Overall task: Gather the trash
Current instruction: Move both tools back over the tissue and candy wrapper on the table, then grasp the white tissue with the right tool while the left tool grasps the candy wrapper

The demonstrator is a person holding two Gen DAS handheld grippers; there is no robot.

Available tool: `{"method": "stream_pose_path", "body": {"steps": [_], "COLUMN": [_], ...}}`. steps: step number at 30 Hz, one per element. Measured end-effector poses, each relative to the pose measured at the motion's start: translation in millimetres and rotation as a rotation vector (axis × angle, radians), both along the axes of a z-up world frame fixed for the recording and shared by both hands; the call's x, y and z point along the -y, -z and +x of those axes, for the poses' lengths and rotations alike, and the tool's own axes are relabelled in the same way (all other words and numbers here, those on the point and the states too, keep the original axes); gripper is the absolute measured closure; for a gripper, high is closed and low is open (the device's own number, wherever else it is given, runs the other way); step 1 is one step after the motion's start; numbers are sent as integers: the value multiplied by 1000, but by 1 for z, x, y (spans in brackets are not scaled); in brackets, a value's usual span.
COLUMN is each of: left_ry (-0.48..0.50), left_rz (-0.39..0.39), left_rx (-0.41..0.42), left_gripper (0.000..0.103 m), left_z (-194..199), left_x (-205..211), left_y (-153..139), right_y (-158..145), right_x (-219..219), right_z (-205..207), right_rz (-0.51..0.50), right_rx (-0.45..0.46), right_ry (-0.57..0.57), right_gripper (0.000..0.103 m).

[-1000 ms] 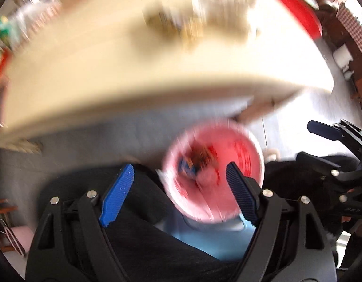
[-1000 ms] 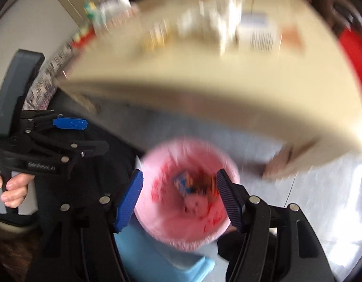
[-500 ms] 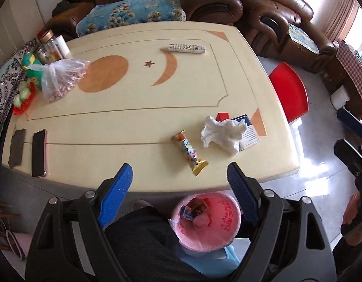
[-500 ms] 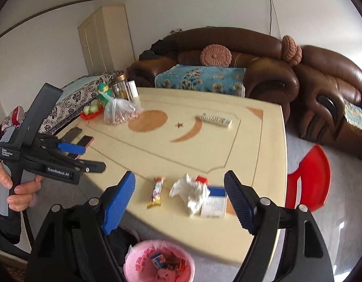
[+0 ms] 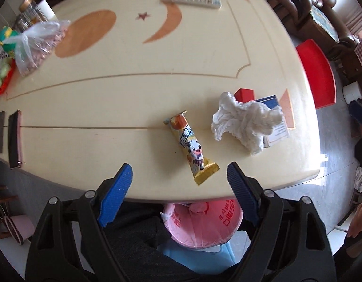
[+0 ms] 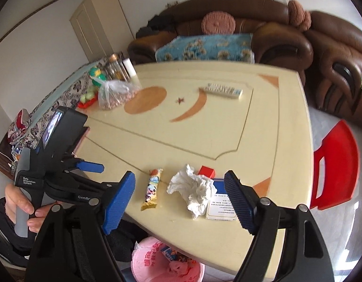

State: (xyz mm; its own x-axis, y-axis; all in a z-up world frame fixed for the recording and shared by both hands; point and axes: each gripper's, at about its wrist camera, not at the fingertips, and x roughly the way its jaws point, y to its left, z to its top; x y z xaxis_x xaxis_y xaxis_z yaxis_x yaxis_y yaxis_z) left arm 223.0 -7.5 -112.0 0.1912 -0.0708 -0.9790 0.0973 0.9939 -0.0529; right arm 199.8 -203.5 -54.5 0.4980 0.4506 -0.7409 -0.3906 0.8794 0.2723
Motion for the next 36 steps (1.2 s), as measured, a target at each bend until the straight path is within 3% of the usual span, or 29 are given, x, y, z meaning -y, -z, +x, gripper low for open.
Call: {"method": "stream_pose_path", "body": {"steps": [4, 13, 24, 29, 32, 35, 36], "left_ry": [-9, -48, -88, -76, -64, -63, -63], "left_rz": [-14, -45, -78, -84, -79, -76, -71], "left_rx": [-36, -119, -164, -168, -167, -156, -151], "left_gripper": [22, 22, 25, 42, 42, 48, 50], "left_z": [12, 33, 42, 44, 44, 47, 47], "left_x": [2, -4, -13, -11, -12, -15, -16], "left_y": [16, 56, 86, 92, 93, 92, 92], "right_y": [31, 99, 130, 134, 134, 134, 133], "right_x": [-5, -26, -43, -46, -49, -55, -57], "right_z": [21, 28, 28, 32, 37, 37, 38], "right_rz": [-12, -196, -285, -288, -305, -333, -334], "right_rx": [-70, -93, -67, -47, -26, 5, 7], "right_ry": [-13, -93, -154, -154, -149, -144, -144], "right_gripper": [27, 27, 32, 47, 49, 63, 72]}}
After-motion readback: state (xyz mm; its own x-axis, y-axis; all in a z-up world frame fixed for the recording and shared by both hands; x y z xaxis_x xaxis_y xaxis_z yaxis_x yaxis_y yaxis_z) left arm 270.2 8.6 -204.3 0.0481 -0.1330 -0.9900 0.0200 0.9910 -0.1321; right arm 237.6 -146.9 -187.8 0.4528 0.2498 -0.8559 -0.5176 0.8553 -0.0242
